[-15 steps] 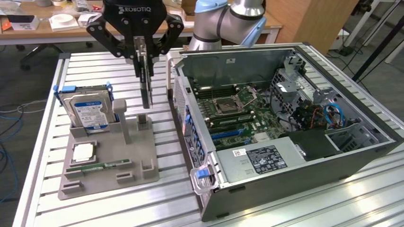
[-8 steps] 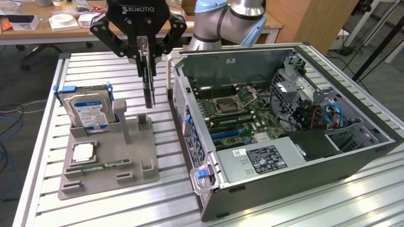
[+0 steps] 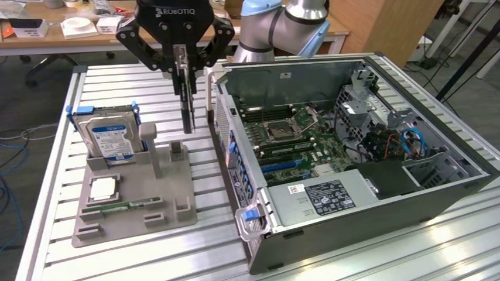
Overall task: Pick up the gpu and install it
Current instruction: 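Pick up the gpu and move the gpu toward the slot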
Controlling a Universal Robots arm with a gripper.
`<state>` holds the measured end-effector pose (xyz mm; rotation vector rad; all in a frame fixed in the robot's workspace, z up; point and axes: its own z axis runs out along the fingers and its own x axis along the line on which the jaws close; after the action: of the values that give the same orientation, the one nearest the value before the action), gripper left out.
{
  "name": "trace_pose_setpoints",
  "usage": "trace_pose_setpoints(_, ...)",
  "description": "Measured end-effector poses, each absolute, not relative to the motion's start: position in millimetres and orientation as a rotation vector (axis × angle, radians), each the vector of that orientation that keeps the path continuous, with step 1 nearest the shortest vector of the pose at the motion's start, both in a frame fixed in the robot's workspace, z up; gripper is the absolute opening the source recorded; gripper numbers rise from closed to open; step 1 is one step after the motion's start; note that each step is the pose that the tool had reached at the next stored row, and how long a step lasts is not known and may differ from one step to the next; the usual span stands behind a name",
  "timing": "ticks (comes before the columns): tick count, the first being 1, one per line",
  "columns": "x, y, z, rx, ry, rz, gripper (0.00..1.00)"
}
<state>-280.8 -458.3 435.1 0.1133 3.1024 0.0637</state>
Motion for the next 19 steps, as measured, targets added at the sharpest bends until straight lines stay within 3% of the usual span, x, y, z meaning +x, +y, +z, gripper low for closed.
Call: trace_pose_setpoints(19, -269.7, -458.3, 435.1, 0.113, 3.102, 0.064, 0.26)
